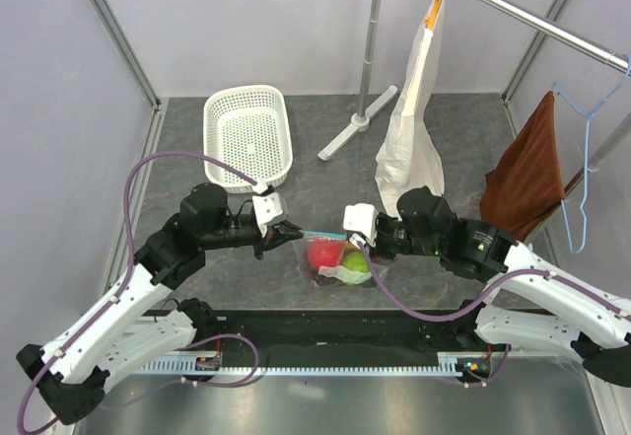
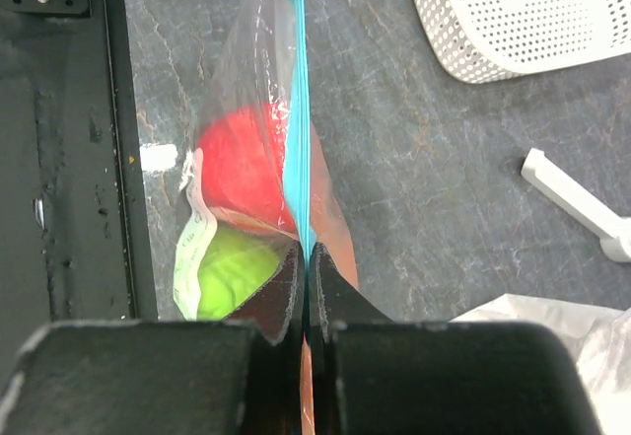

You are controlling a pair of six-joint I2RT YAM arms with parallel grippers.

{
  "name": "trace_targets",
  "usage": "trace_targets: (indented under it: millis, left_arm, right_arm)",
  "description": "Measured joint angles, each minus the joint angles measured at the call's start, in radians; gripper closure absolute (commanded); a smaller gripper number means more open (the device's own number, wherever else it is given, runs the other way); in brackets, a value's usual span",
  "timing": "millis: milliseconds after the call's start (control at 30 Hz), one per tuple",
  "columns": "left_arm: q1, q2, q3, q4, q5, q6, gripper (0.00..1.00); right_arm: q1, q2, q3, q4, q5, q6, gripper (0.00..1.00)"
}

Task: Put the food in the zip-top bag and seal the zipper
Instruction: Zip the zipper food storage bag at the center of the board.

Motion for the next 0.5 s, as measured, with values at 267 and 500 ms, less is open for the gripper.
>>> trace_targets:
  millis: [267,500]
  left_arm:
    - [0.084,-0.02,0.0,-0.046,0.086,0.01,0.98]
    - [0.13,0.072,0.08,-0.082,0.058,-0.06,0.51]
  right_arm:
    - [0.003,0.001,-0.001,0.039,-0.002,-0.01,1.0]
    - [0.0,0.063,0.035,0.014,0.039,0.134,1.0]
